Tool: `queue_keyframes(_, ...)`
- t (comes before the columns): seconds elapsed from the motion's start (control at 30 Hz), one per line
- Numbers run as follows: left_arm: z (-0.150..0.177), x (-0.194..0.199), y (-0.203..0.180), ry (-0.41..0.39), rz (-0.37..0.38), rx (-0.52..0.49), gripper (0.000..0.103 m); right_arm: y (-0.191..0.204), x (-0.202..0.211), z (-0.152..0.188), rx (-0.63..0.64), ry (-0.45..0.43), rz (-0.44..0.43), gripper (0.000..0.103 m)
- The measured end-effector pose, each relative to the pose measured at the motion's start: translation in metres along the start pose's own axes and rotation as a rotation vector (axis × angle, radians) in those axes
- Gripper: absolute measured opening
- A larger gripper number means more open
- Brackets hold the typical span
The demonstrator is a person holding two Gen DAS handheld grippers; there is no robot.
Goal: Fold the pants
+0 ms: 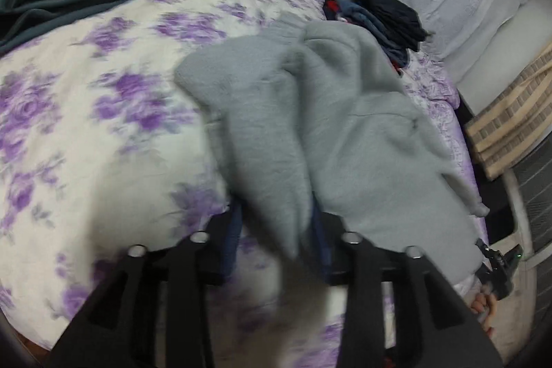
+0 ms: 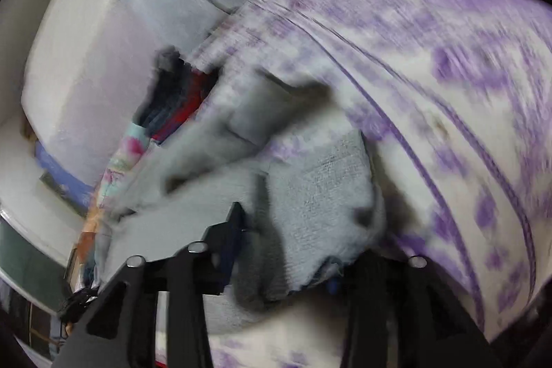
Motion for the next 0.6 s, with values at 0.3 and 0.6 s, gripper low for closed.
queue_keyframes(0.3,-0.062,0.087,0.026,-0.279,-0.087,0.074,0.087,0.011,0.068,-0.038,-0.035,-0.183,-0.066,0.07)
queue_keyframes(0.6,-0.162,-0.01,-0.02,-0.064,-0.079,0.009,0.088,0.033,-0.038,-0.08,-0.221,0.105,-0.217,0.073)
Point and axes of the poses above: each gripper's, at about its wrist camera, not at the fingertips, and x roughly against the way its jaws point, y to its left, z to its underside, the point moved 8 cm from there along -x, roughly the way its jaws point, and after that the axes turned 14 degrees about y, right-handed, at the moved point
